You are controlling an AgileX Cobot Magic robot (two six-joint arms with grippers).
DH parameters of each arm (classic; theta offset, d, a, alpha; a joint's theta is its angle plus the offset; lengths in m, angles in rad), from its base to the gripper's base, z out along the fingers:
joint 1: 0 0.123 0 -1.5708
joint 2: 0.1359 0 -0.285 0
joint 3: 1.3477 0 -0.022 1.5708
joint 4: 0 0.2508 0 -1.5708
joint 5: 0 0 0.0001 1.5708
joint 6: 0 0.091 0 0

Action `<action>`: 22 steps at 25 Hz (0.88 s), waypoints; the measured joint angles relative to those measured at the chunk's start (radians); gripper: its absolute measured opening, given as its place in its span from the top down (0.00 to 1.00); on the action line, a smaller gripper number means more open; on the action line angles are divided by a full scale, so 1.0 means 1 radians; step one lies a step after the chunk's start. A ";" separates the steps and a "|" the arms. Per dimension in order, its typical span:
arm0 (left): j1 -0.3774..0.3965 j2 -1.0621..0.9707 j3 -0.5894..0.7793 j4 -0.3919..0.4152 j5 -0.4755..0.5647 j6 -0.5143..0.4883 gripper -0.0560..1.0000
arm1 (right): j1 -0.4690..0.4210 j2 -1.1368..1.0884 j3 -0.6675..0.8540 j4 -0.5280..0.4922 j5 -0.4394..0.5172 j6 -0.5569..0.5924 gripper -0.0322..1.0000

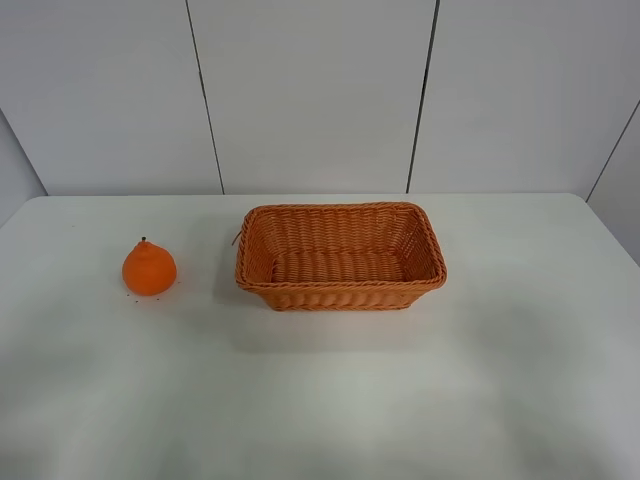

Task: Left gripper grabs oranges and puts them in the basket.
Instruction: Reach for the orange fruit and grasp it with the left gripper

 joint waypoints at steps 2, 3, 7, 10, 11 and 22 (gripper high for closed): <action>0.000 0.000 0.000 0.000 0.000 0.000 0.14 | 0.000 0.000 0.000 0.000 0.000 0.000 0.30; 0.000 0.000 0.000 0.000 0.000 0.000 0.14 | 0.000 0.000 0.000 0.000 0.000 0.000 0.30; 0.000 0.000 0.000 0.000 0.000 0.000 0.14 | 0.000 0.000 0.000 0.000 0.000 0.000 0.30; 0.000 0.000 0.000 0.000 -0.001 0.000 0.14 | 0.000 0.000 0.000 0.000 0.000 0.000 0.30; 0.000 0.000 -0.001 0.000 -0.006 0.000 0.14 | 0.000 0.000 0.000 0.000 0.000 0.000 0.30; 0.000 0.238 -0.159 0.000 -0.018 0.000 0.14 | 0.000 0.000 0.000 0.000 0.000 -0.001 0.30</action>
